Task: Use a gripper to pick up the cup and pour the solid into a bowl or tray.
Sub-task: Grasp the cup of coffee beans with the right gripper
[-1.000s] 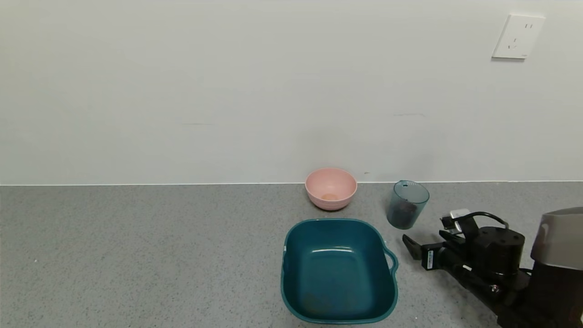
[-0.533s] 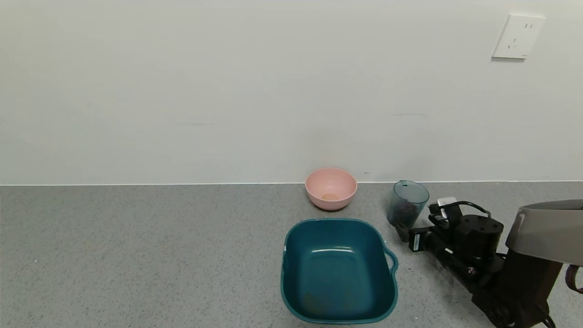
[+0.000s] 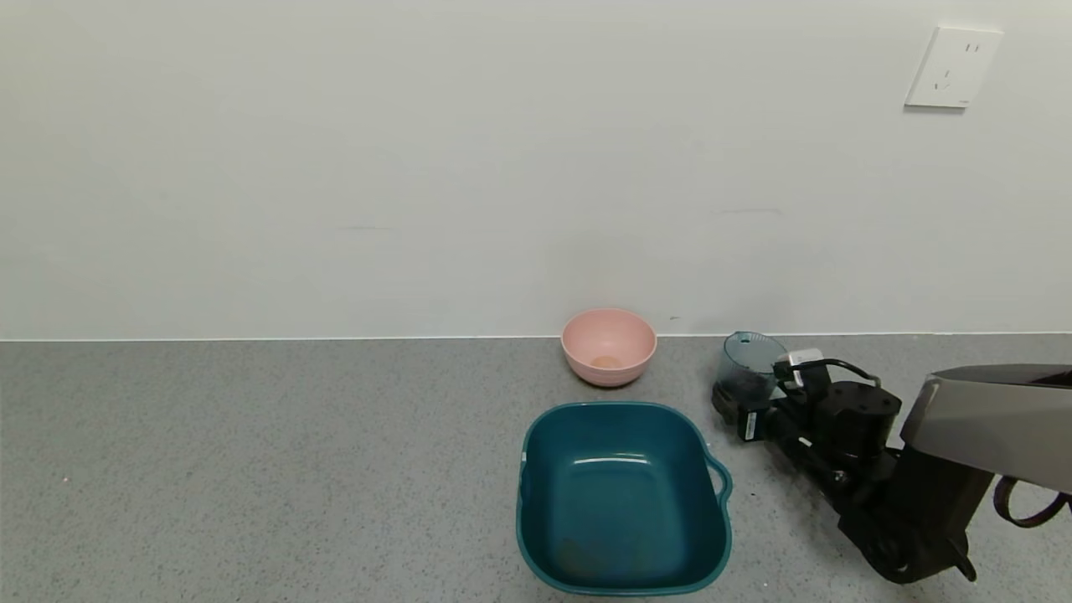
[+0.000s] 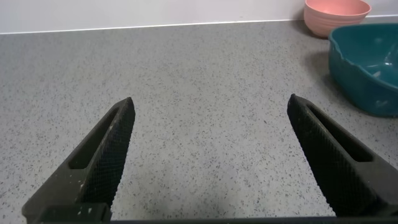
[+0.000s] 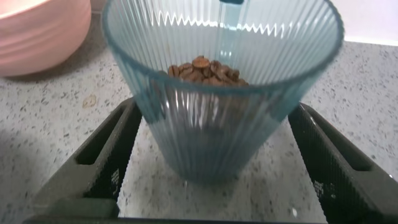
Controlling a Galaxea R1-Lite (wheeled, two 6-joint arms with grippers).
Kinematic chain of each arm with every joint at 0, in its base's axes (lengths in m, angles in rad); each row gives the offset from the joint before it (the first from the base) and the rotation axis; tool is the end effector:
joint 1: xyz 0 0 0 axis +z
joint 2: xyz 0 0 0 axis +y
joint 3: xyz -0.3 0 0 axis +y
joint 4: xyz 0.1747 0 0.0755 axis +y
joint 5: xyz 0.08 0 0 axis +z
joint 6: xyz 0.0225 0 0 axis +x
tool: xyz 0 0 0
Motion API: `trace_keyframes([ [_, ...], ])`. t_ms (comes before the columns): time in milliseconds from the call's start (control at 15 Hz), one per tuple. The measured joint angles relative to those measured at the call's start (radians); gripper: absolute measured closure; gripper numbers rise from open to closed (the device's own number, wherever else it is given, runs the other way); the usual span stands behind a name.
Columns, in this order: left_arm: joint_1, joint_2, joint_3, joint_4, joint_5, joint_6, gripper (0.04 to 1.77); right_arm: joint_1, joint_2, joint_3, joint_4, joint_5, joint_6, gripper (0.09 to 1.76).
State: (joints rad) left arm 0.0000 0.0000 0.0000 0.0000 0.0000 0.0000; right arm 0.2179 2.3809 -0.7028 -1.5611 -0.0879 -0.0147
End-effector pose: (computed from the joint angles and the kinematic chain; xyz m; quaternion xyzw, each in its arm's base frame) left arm -0.0228 0.0000 0.0755 0.0000 0.0000 0.0000 1.0000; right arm 0.3669 0.0792 0.0131 -0.0162 0.0573 0.0653 0.9961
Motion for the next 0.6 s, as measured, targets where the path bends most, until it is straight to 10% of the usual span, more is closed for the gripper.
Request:
trace_keyframes([
  [600, 0.0, 0.0, 0.0, 0.0, 0.0, 0.0, 0.05, -0.003, 0.038, -0.074, 0.0, -0.002, -0.02, 0.14],
])
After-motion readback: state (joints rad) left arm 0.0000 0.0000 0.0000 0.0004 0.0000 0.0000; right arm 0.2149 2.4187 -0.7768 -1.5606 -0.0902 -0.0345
